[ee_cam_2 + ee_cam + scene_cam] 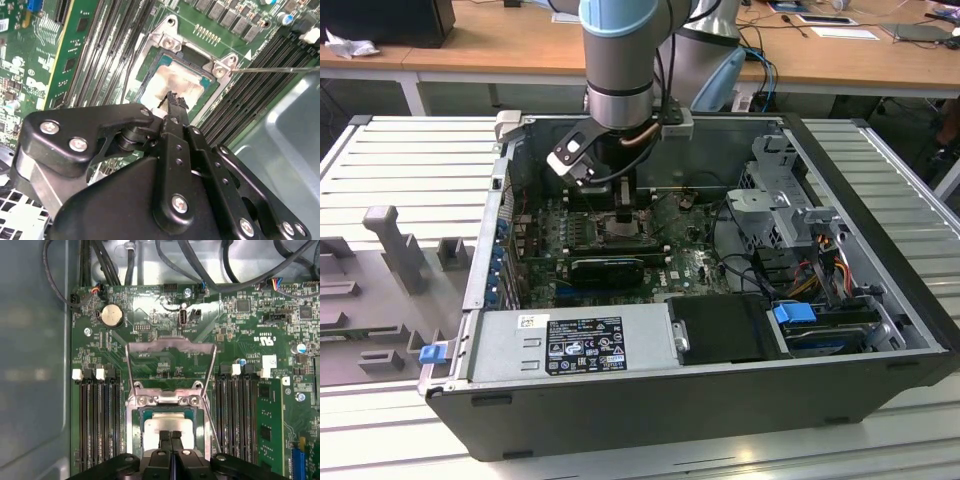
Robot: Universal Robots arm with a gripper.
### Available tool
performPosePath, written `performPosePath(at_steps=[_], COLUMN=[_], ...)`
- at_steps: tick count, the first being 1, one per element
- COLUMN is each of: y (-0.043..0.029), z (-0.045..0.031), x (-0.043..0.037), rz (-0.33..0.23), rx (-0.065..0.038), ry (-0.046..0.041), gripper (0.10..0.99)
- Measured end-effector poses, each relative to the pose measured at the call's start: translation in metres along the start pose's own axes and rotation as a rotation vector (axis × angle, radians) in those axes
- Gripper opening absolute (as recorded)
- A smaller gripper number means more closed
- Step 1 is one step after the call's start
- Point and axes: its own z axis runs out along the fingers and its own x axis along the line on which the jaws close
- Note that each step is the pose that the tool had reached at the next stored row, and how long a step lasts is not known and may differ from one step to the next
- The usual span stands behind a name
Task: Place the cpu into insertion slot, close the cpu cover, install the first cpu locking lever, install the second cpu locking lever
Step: 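Close the cpu cover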
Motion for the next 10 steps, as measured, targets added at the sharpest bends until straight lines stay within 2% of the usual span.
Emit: performPosePath(at_steps=[4,10], y=[0.0026,0.0034], z=[0.0002,-0.0127], x=[-0.0005,-0.0001], rz=[0.000,0.000], rx=[0.001,0.001], ry=[0.0003,0.0004], gripper=[0.106,0.106])
